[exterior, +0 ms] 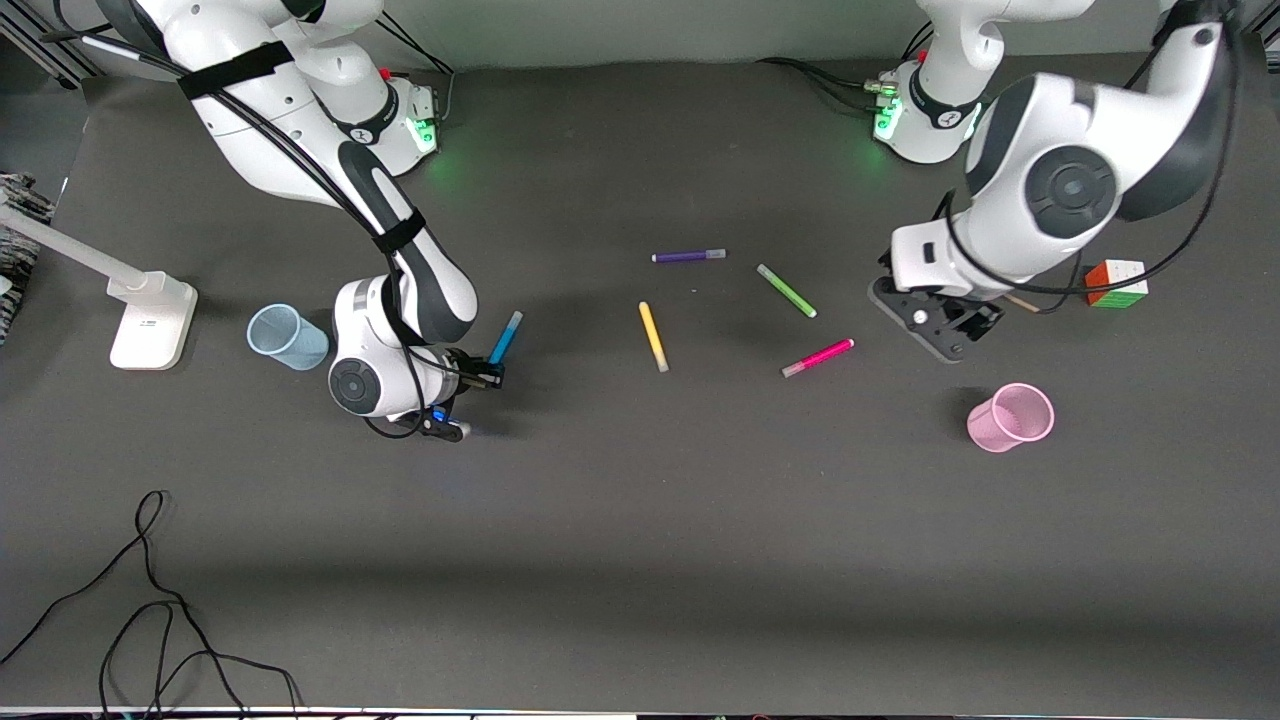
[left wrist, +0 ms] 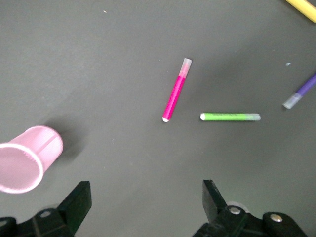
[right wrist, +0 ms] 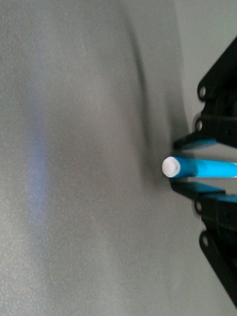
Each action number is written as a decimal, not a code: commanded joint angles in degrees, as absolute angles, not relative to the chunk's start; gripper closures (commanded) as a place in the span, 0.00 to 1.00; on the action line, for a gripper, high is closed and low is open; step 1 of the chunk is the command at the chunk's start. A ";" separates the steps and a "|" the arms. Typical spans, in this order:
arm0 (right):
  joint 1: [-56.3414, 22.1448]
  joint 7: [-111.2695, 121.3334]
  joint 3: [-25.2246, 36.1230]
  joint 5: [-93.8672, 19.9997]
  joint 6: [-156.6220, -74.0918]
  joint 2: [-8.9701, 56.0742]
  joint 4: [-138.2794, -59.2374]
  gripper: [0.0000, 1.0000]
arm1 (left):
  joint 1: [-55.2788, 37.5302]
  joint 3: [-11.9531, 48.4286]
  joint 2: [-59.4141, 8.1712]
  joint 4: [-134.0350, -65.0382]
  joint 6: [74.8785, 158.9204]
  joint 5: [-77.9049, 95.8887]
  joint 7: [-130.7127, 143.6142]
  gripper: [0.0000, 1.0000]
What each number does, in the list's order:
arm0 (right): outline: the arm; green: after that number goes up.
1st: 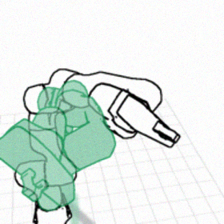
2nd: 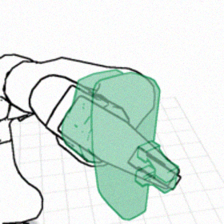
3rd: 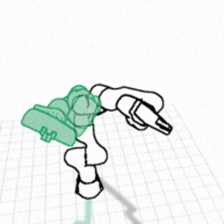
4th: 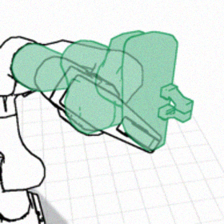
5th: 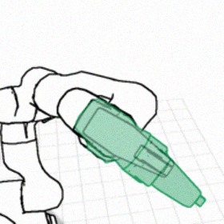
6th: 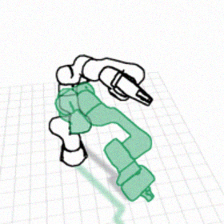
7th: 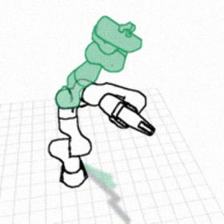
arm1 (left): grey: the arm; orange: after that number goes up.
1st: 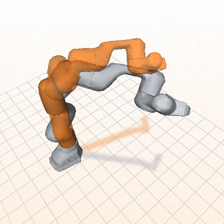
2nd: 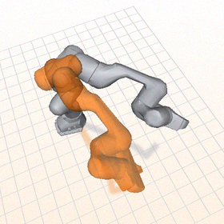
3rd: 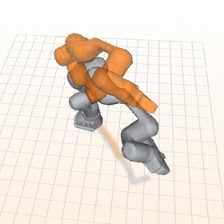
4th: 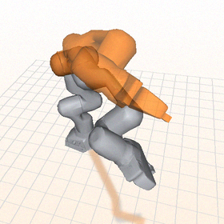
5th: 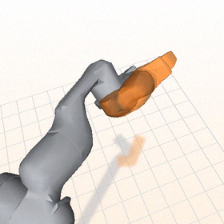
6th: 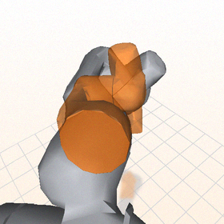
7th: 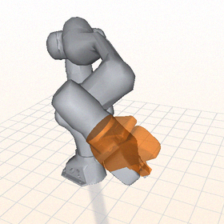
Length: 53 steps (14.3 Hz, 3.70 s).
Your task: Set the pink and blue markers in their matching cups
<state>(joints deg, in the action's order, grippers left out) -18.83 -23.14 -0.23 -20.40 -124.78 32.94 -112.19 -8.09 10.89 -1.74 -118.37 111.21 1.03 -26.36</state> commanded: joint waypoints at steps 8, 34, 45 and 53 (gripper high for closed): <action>-17.40 -22.94 1.57 -17.43 -115.86 20.42 -112.68 1.00 | -11.15 10.37 -15.97 -129.55 141.65 0.44 -26.90 0.00; -17.49 -13.27 31.55 38.23 -169.80 -8.09 -153.54 1.00 | -12.04 10.46 -22.59 -129.02 142.47 0.44 -21.53 0.89; -17.58 -13.45 31.91 38.06 -167.36 -6.85 -151.97 0.00 | -2.12 9.23 -15.29 -102.24 95.75 2.99 -15.49 0.89; -17.75 -13.36 24.63 31.05 -156.47 -6.77 -145.39 0.00 | 6.77 7.56 -16.08 -94.66 85.17 -6.13 -4.14 0.89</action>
<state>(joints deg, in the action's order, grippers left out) -17.44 -13.22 27.42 34.88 -160.72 -6.93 -148.41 7.02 7.44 -14.51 -96.67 87.24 -2.45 -7.80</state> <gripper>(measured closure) 0.000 0.824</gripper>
